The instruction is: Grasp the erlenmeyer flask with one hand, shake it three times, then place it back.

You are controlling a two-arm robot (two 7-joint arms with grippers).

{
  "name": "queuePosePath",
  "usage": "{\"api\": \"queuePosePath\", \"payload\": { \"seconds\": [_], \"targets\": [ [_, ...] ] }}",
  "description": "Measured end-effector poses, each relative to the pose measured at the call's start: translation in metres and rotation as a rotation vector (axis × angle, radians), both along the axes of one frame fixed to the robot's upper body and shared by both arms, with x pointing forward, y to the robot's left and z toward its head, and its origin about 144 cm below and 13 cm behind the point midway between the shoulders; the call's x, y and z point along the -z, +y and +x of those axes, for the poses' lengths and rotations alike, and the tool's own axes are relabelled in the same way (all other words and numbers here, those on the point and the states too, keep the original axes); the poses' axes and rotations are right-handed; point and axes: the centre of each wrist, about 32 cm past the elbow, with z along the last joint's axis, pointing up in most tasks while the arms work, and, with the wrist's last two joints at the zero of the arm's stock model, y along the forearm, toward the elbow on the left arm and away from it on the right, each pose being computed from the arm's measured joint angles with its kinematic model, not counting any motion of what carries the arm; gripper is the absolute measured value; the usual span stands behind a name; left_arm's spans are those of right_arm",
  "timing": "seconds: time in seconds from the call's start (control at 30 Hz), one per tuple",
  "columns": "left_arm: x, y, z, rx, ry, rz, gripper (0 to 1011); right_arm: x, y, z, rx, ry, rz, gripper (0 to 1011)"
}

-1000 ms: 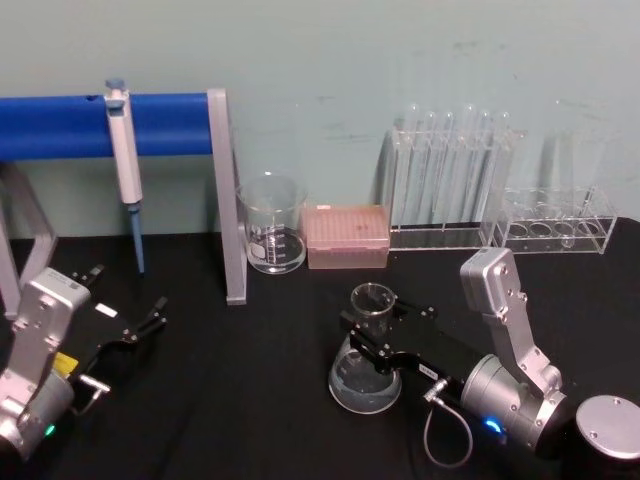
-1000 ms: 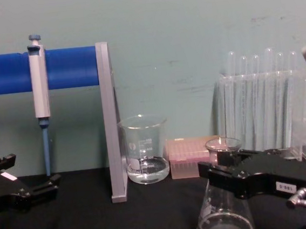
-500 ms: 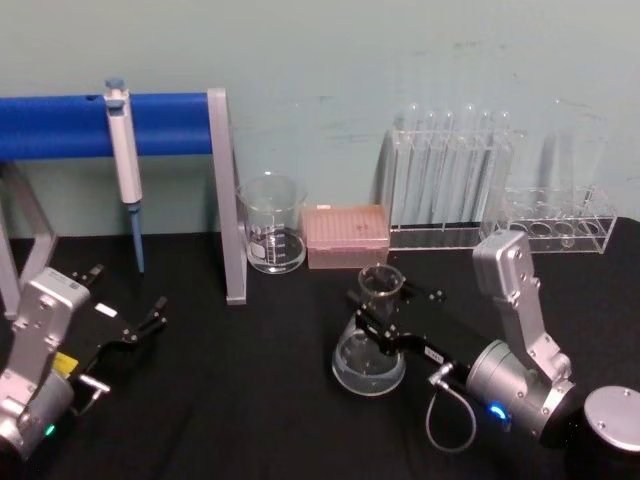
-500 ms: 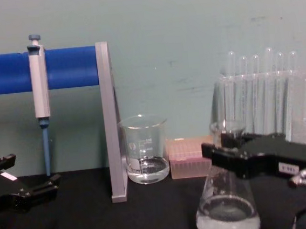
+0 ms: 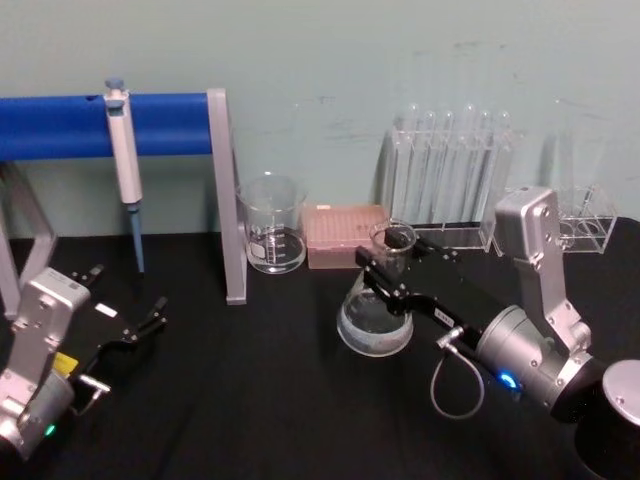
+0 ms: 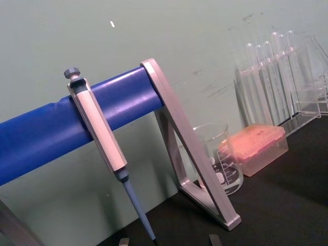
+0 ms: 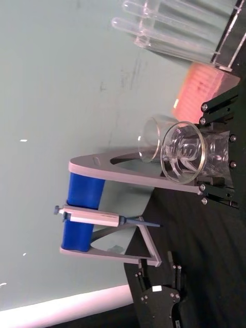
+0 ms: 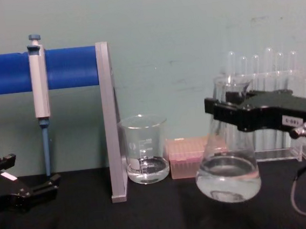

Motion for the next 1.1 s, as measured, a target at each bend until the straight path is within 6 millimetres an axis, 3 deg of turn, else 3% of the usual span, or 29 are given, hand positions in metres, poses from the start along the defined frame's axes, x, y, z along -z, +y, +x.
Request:
{"api": "queuePosePath", "payload": {
  "seconds": [0.67,1.1],
  "targets": [
    [0.0,0.0,0.0,0.0,0.0,0.0,1001,-0.003,0.0,-0.001,0.043,-0.006,-0.033,451],
    [0.0,0.0,0.0,0.0,0.0,0.0,1001,0.0,0.011,0.0,-0.003,0.01,-0.025,451]
  ]
}}
